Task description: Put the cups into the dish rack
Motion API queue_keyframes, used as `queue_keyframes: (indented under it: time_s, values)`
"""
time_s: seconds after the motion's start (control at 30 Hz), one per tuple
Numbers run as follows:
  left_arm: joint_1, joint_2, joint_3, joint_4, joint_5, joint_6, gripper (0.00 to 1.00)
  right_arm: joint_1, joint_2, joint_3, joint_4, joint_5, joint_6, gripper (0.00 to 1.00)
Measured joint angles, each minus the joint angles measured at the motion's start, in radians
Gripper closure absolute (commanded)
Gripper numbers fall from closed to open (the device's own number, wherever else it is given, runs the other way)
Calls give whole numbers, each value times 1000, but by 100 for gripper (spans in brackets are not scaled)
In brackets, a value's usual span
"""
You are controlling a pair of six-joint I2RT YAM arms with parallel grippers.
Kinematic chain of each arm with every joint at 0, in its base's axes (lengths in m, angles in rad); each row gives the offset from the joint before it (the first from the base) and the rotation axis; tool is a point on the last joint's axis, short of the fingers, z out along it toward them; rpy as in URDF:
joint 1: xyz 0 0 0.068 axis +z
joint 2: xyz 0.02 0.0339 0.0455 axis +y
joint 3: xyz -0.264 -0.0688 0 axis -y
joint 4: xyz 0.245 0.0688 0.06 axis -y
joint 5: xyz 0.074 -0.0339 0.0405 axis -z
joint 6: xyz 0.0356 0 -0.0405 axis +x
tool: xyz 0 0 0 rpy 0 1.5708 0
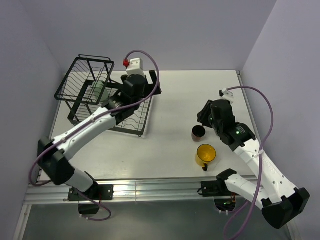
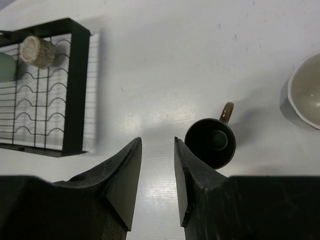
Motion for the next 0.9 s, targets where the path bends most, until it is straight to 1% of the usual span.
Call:
queue_keyframes:
  time_s: [0.07,0.2,0.37,0.5,0.73,0.9]
  values:
    - [-19,-79,-11,-14,36,-11,1,0,11,0,-26,3,0,62]
    - [-23,-207,-46,-29,98,-32,1,-1,55,-6,-45,3,0,63]
    - [-23,-311,-80,-43,149,-47,1,-1,106,-35,-47,3,0,63]
    - [-23,-346,-90,-67,160,-47,1,-1,158,-50,-42,3,-4,63]
    - [-23,-367,-123,-78,167,-48,1,-1,227,-125,-16,-15,-4,64]
    - [-23,-369,-132,-79,168,-50,1,-1,240,-164,10,-35,-3,64]
